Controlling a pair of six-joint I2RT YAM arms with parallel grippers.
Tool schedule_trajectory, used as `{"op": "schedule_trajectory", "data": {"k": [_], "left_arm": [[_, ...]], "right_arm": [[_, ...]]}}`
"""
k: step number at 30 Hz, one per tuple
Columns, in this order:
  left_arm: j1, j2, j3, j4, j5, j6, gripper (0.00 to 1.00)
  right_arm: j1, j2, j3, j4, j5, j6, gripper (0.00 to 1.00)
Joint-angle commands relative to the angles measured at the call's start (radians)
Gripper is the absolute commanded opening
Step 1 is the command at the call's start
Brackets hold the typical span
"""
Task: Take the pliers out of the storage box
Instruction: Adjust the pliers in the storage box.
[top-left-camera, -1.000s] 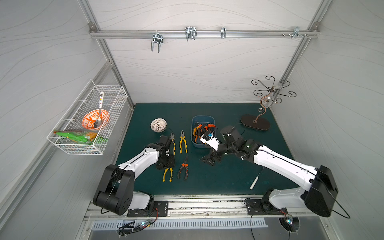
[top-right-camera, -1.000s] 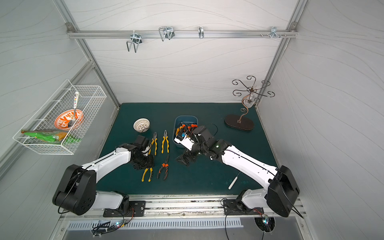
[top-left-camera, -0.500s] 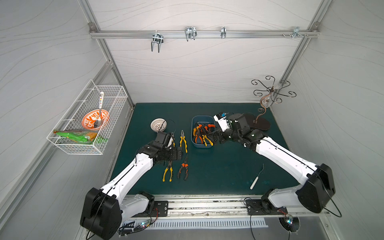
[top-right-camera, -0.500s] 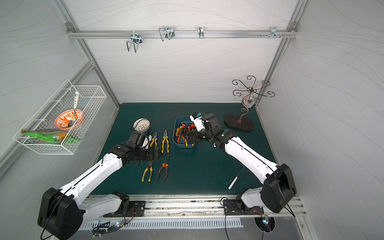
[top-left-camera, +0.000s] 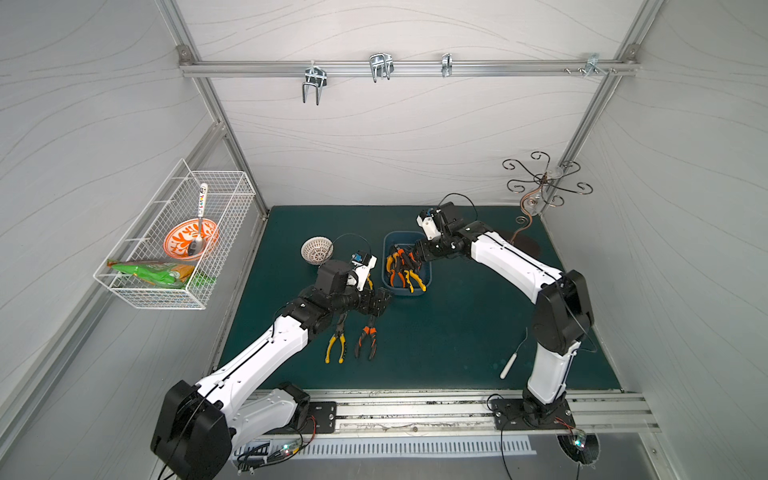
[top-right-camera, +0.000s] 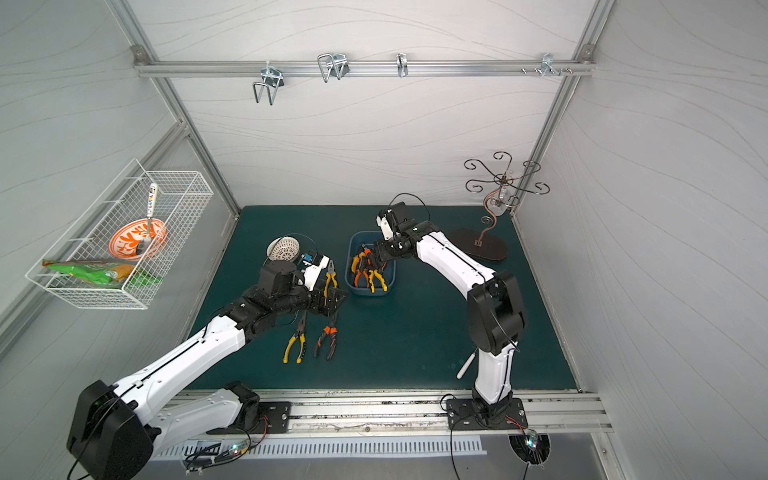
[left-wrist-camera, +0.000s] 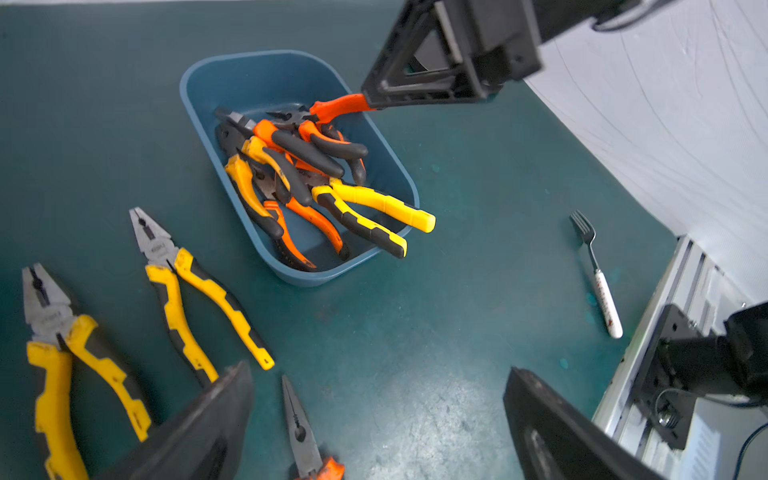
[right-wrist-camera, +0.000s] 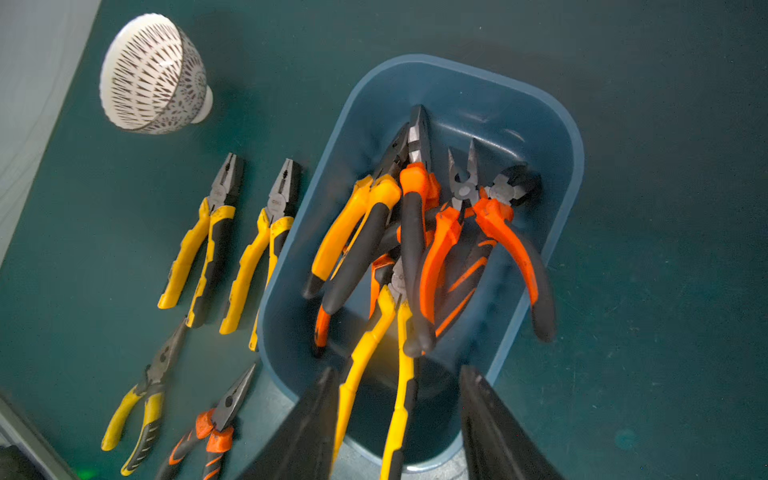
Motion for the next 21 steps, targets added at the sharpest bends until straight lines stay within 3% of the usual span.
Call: {"op": "schedule_trajectory", "data": {"k": [1, 8, 14, 21], "left_arm": [[-0.006, -0.013, -0.005, 0.057, 0.021, 0.098, 1.0], [-0.006, -0.004, -0.016, 0.068, 0.019, 0.1, 1.0], [-0.006, 0.005, -0.006, 0.064, 0.02, 0.1, 1.0], [-0.006, 0.004, -0.008, 0.067, 0.009, 0.091, 1.0]], "right_arm": [[-0.006, 0.087, 0.1, -0.151, 0.016, -0.004, 0.46], [-0.005, 0.246, 0.29, -0.309, 0.0, 0.005, 0.46], [0.006, 0.313, 0.317, -0.354, -0.018, -0.004, 0.45], [0.006, 0.349, 0.356, -0.346, -0.007, -0.021, 0.3]]}}
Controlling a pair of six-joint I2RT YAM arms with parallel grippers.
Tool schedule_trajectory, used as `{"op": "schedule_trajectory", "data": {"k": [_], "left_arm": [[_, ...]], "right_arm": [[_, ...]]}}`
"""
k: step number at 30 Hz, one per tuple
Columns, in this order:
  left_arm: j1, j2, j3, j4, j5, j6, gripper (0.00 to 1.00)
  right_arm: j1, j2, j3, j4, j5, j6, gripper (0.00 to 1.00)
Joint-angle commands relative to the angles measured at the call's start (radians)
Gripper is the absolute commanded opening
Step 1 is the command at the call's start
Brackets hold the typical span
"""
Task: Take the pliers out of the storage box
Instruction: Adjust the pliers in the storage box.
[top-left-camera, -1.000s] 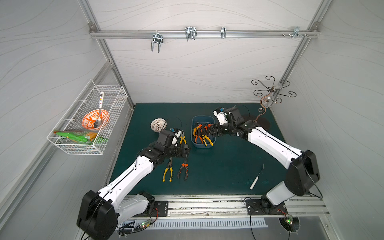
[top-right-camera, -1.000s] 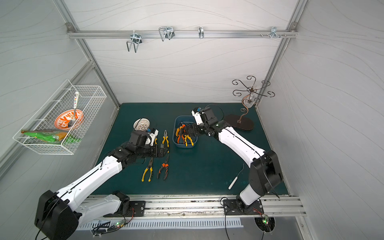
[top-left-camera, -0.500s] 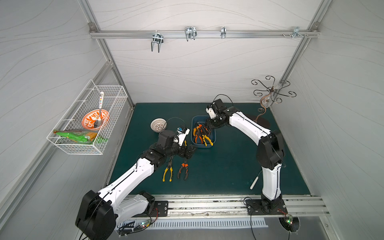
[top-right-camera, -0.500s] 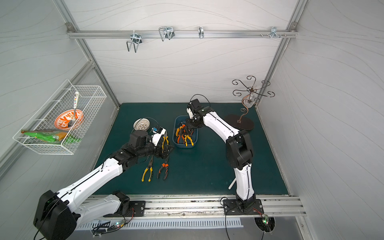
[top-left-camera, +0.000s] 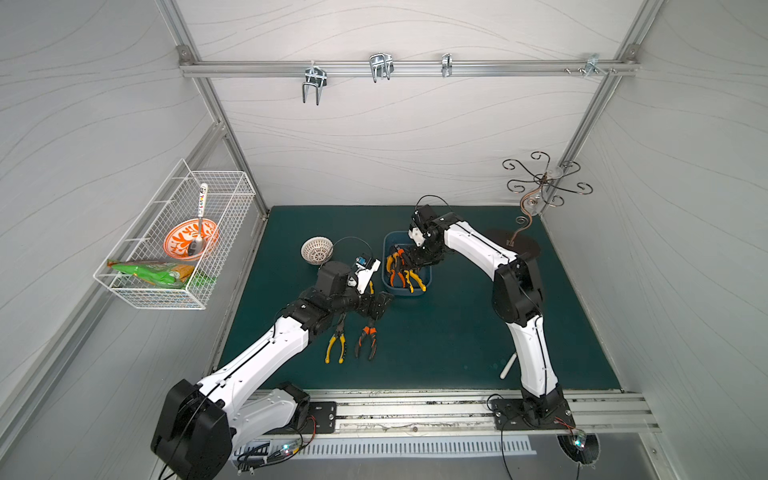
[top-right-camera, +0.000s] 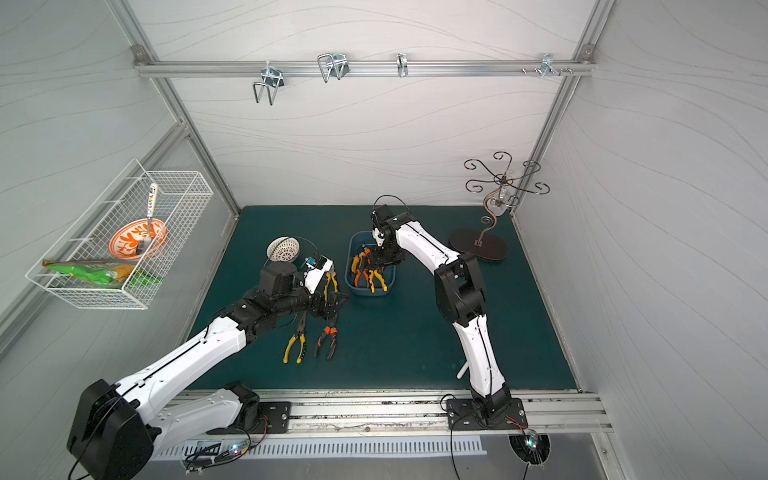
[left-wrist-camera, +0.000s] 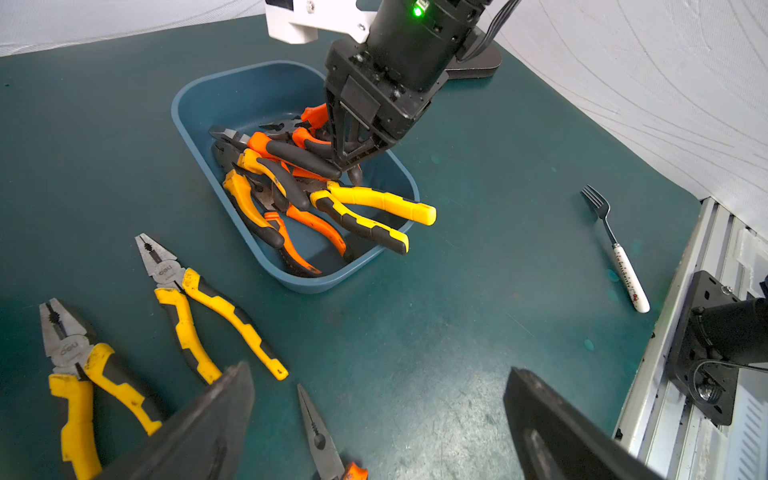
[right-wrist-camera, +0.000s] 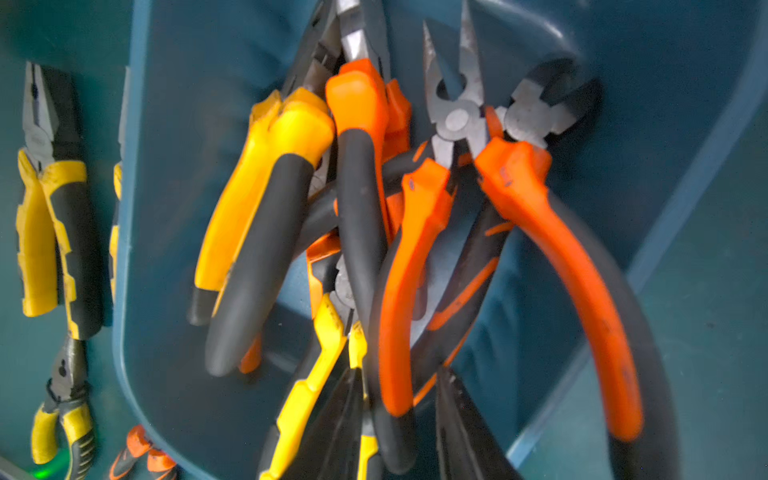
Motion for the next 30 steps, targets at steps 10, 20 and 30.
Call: {"op": "schedule_trajectory", "data": {"k": [10, 20, 30], "left_arm": [[-0.006, 0.01, 0.017, 0.044, -0.025, -0.016, 1.0], [-0.006, 0.025, 0.011, 0.061, -0.036, -0.064, 1.0], [-0.005, 0.018, 0.01, 0.053, -0.07, -0.069, 1.0]], "right_arm": [[0.008, -0.032, 0.011, 0.0, -0.026, -0.105, 0.0], [0.039, -0.215, -0.147, 0.12, -0.067, -0.113, 0.0], [0.106, -0.271, -0.267, 0.155, -0.081, -0.089, 0.02]]}}
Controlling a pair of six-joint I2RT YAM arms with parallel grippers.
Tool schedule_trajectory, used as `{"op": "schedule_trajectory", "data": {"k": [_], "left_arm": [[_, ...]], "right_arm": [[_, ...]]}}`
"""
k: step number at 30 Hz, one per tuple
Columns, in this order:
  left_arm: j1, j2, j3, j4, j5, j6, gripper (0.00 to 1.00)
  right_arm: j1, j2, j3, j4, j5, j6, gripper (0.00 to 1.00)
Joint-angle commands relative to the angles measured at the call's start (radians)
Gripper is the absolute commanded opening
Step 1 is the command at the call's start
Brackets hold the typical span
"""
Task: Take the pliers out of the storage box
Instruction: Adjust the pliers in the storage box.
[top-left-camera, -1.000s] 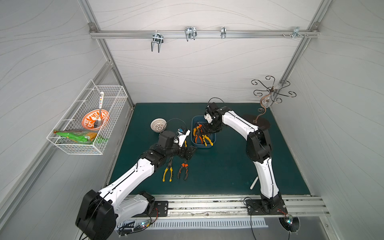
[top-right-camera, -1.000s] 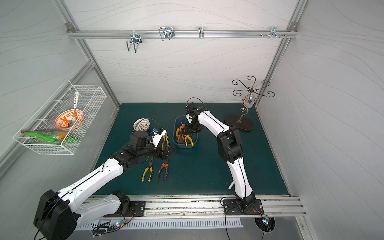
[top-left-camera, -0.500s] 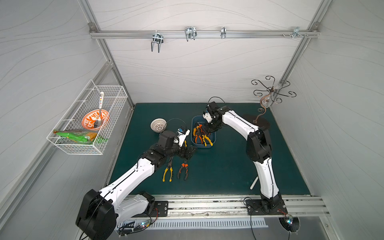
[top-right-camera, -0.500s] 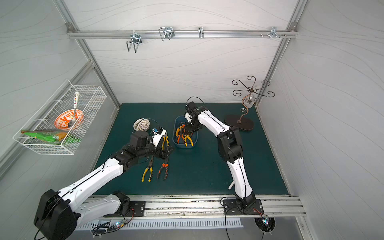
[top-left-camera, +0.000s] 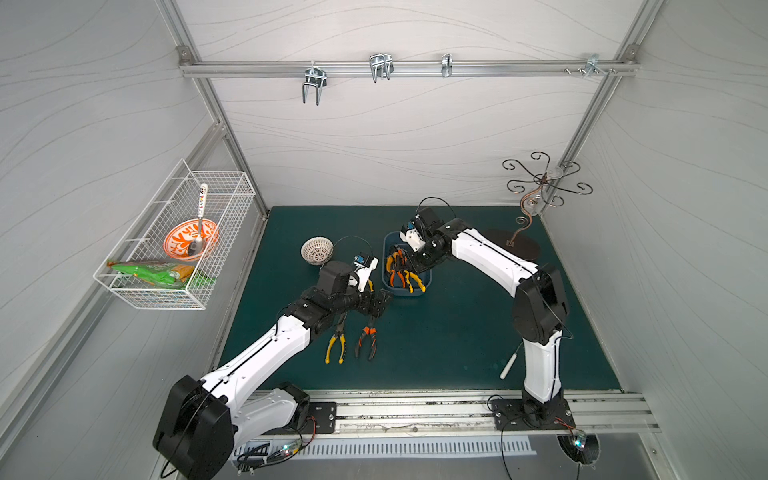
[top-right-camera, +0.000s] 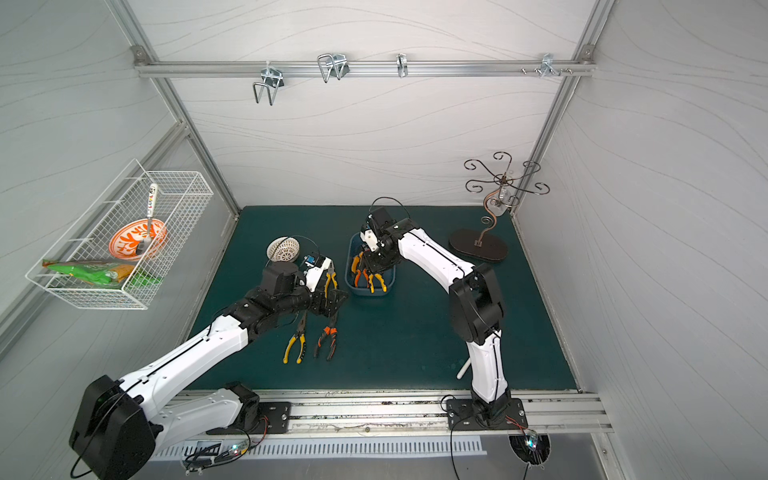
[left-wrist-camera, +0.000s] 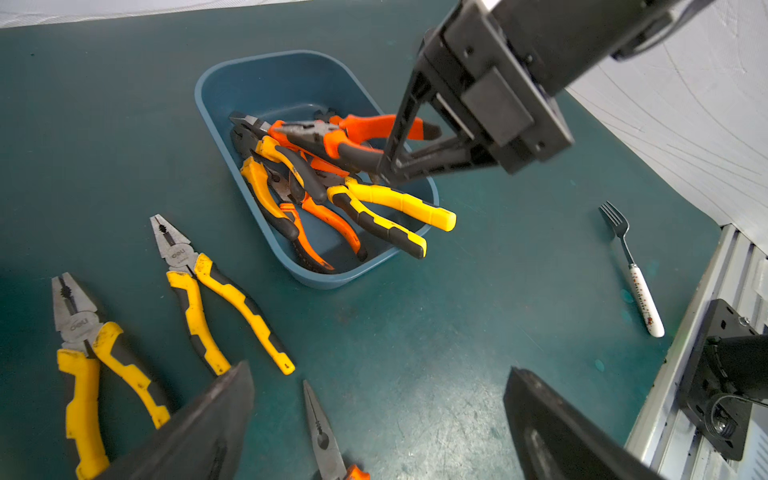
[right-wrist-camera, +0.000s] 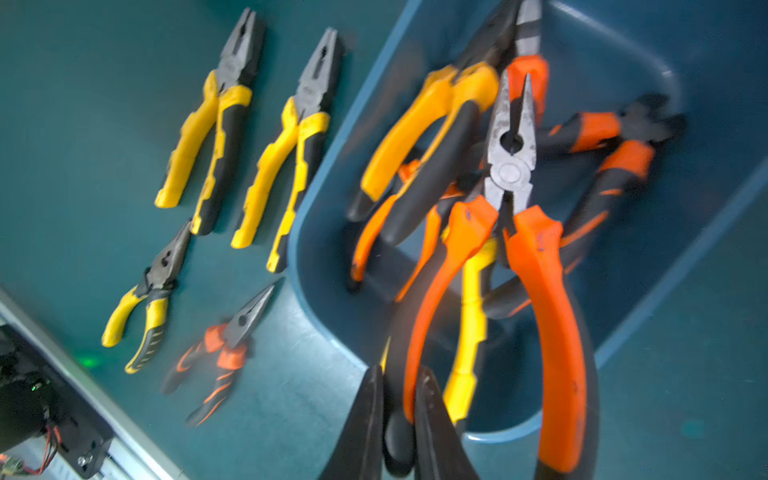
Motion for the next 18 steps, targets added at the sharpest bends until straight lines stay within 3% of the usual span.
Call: {"op": "schedule_trajectory", "data": {"k": [1, 4, 8, 12, 18], "left_arm": [[-0.005, 0.0, 0.01, 0.041, -0.021, -0.007, 1.0], [-0.003, -0.002, 0.015, 0.029, -0.028, -0.001, 1.0], [-0.004, -0.02, 0.008, 0.025, -0.05, 0.006, 1.0], [-0.004, -0.023, 0.006, 0.03, -0.059, 0.01, 1.0], [-0.005, -0.021, 0.006, 0.028, -0.056, 0.008, 1.0]], "right_arm": [[0.012, -0.021, -0.02, 0.036, -0.021, 0.015, 0.08], [0.011, -0.029, -0.006, 0.026, -0.015, 0.023, 0.38], [-0.018, -0.084, -0.026, 0.052, -0.008, 0.042, 0.55], [-0.066, -0.066, -0.015, 0.048, -0.027, 0.039, 0.59], [-0.076, 0.041, 0.071, -0.007, -0.023, 0.007, 0.57]]}}
